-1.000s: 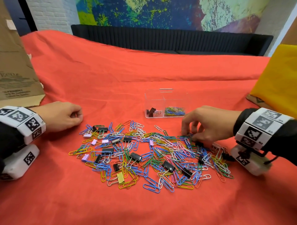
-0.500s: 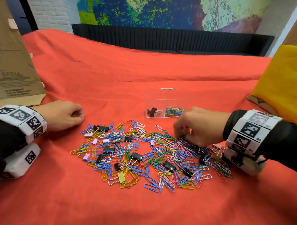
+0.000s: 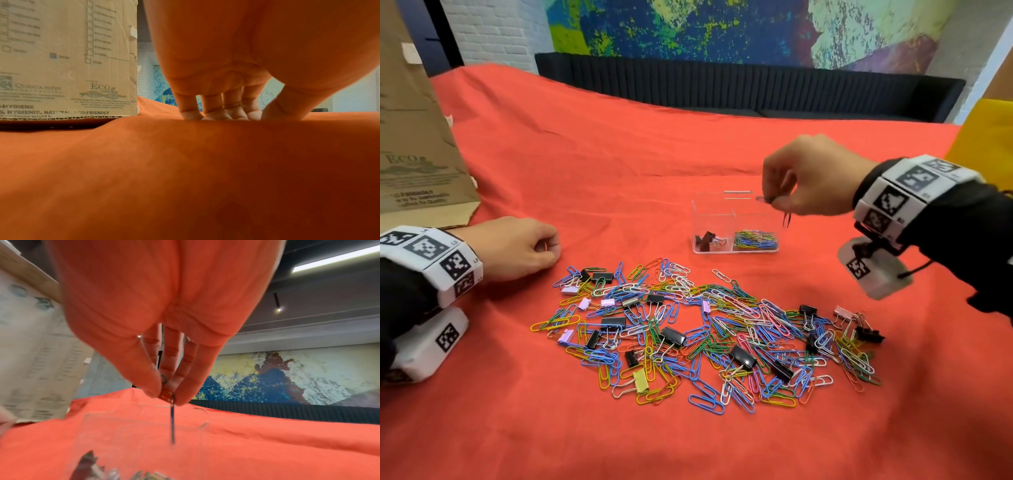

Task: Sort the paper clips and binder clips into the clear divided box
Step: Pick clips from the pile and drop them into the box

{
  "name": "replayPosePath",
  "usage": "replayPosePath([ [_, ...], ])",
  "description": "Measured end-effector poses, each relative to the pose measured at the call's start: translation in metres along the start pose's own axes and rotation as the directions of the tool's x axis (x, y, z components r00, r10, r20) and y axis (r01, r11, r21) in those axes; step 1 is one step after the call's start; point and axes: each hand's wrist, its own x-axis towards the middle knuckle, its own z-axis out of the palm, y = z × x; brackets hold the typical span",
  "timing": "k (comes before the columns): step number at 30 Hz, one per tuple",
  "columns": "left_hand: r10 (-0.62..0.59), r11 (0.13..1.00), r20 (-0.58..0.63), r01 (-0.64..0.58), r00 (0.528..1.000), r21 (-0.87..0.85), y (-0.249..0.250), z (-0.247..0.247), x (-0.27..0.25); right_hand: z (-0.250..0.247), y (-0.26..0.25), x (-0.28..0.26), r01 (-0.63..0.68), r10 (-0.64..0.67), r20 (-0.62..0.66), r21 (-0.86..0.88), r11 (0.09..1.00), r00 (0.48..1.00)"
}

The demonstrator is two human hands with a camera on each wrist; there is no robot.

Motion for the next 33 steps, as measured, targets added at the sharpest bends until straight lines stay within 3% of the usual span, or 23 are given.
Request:
replayPosePath([
  [6, 0.01, 1.0, 0.012, -0.01, 1.0, 0.004, -0.003, 0.001, 0.002, 0.017, 0.005, 0.02, -0.045, 0.044, -0.06, -0.01, 0.999, 0.997],
  [12, 0.014, 1.0, 0.011, -0.014, 1.0, -0.001, -0.004, 0.003, 0.002, 0.015, 0.013, 0.006, -0.031, 0.031, -0.103, 0.0, 1.0, 0.994],
  [14, 0.013, 1.0, 0.006, -0.013, 1.0, 0.001, -0.003, 0.002, 0.002, 0.013, 0.01, -0.005, -0.011, 0.011, -0.05, -0.001, 1.0, 0.999],
  [17, 0.0, 1.0, 0.007, 0.0, 1.0, 0.003, -0.001, 0.001, 0.001, 0.019, -0.004, -0.021, 0.022, -0.028, 0.161, 0.036, 0.999, 0.987],
  [20, -0.003, 1.0, 0.009, 0.003, 1.0, 0.0, -0.001, 0.001, 0.001, 0.036, -0.023, -0.033, 0.063, -0.08, 0.402, 0.055, 0.997, 0.912],
  [22, -0.001, 1.0, 0.011, 0.001, 1.0, 0.0, -0.001, 0.0, 0.001, 0.047, -0.031, -0.034, 0.096, -0.11, 0.475, 0.054, 0.994, 0.873],
  [28, 0.023, 0.999, 0.001, -0.023, 1.0, 0.022, -0.002, 0.002, 0.001, 0.064, -0.043, -0.021, 0.231, -0.196, 0.479, -0.015, 0.973, 0.856],
  [33, 0.026, 1.0, 0.003, -0.026, 1.0, 0.014, -0.004, 0.003, 0.002, 0.068, -0.052, -0.02, 0.185, -0.155, 0.44, -0.025, 0.982, 0.884],
])
